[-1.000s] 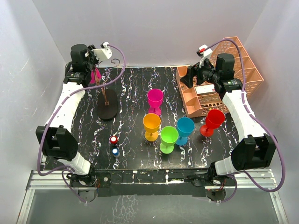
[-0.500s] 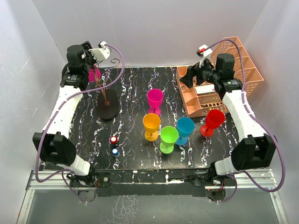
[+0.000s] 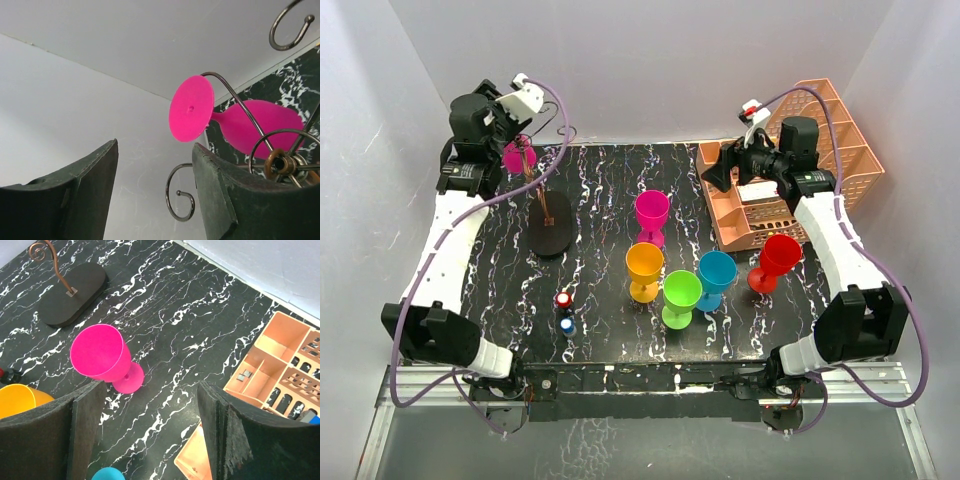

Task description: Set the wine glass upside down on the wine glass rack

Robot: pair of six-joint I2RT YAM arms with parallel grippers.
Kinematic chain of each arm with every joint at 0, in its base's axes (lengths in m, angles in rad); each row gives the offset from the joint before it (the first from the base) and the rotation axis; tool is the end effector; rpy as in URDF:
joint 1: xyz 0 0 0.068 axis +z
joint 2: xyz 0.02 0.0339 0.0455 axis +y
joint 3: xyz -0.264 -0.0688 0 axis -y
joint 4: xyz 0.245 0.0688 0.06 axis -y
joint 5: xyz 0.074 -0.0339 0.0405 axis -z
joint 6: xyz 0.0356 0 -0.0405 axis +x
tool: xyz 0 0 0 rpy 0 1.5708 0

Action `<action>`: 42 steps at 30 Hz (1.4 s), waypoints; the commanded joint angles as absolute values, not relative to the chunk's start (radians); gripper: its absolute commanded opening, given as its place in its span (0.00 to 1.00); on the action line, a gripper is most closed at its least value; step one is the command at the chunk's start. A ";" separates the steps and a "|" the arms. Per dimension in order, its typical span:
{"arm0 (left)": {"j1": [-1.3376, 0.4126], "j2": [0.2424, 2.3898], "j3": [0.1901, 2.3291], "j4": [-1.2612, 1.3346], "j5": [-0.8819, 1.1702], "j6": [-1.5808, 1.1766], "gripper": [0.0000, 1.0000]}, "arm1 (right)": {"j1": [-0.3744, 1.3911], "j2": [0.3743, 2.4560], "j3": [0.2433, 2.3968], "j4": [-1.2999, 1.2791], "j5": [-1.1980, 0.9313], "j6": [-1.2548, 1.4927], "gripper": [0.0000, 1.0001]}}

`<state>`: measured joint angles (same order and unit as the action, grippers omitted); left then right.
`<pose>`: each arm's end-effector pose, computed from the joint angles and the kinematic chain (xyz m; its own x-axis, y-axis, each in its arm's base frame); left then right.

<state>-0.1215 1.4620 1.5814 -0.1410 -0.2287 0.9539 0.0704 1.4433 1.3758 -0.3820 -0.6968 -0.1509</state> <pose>0.3346 -0.0327 0.4623 -0.0996 0.8125 -0.5744 -0.0444 0.5730 0.8183 0.3237 0.0457 0.3747 -0.3337 -0.1391 -0.9323 -0.6885 0.7115 0.1403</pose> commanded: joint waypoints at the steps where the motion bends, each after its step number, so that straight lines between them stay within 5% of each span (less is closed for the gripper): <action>1: -0.123 1.372 1.656 -0.196 -0.241 0.704 0.60 | 0.085 1.468 1.389 -0.324 -0.715 -0.110 0.78; 19: -0.089 1.294 1.709 -0.424 -0.087 0.291 0.78 | 0.320 1.703 1.585 -0.468 -0.390 -0.134 0.53; 42: -0.084 1.277 1.670 -0.447 -0.059 0.277 0.79 | 0.421 1.850 1.711 -0.666 -0.291 -0.198 0.40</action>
